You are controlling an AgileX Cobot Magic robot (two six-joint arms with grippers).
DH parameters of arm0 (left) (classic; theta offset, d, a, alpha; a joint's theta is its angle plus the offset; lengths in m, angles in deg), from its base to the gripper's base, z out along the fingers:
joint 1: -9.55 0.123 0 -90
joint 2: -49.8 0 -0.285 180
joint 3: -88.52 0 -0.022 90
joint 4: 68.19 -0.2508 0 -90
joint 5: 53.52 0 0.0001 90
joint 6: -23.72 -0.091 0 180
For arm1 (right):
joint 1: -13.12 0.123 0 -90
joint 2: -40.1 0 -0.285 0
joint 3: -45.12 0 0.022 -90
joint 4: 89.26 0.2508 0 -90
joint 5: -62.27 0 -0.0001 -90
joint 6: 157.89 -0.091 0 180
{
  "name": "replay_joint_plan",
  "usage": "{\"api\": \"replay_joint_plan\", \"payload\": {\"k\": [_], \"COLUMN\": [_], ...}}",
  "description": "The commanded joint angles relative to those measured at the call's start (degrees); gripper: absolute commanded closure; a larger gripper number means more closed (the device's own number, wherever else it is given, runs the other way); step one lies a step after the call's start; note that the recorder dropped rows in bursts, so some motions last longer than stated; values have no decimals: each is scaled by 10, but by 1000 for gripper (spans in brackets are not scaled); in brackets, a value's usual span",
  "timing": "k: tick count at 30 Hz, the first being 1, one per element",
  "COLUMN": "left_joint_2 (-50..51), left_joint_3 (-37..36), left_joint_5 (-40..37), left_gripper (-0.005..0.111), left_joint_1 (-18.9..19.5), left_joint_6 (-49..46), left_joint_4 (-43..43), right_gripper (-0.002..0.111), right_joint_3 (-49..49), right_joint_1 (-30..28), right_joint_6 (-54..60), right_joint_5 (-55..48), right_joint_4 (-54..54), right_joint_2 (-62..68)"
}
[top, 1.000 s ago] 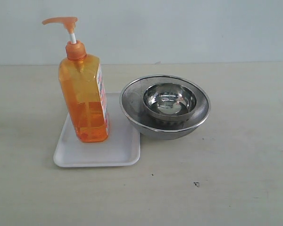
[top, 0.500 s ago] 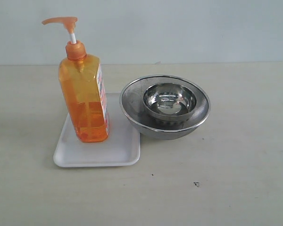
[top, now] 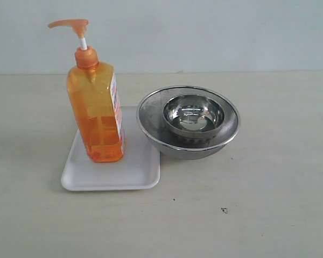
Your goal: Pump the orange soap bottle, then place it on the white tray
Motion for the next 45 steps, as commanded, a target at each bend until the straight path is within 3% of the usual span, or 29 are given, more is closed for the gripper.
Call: {"api": "replay_joint_plan", "payload": {"k": [1,4,7,10,13,16,18,21,24,29,36,45], "left_joint_2": [-123,-177,-177,-177,-177,-177,-177,-177,-177,-177,-177,-177], "left_joint_3": [-69,-82,-80,-80,-81,-82,-82,-82,-82,-82,-96,-179], "left_joint_5": [15,62,102,99,45,-56,-97,-175,-262,-341,-347,-325], "left_gripper": [102,102,102,102,102,102,102,102,102,102,102,102], "left_joint_1": [-1,-1,-1,-1,-1,-1,-1,-1,-1,-1,5,43], "left_joint_6": [63,100,111,97,-76,-357,-485,-665,-767,-783,-779,-772], "left_joint_4": [6,52,221,253,241,267,355,569,707,779,806,815], "right_gripper": [108,108,108,108,108,108,108,108,108,108,108,108], "right_joint_3": [3,3,3,3,3,3,3,3,3,3,3,3], "right_joint_1": [2,2,2,2,2,2,2,2,2,2,2,2], "right_joint_6": [-1,-1,0,0,0,0,0,-1,-1,-1,-1,-1], "right_joint_5": [6,6,8,8,8,8,8,8,8,8,12,11], "right_joint_4": [0,0,0,0,0,0,0,0,0,0,0,0], "right_joint_2": [-2,-2,-2,-2,-2,-2,-2,-2,-2,-2,-2,-2]}}
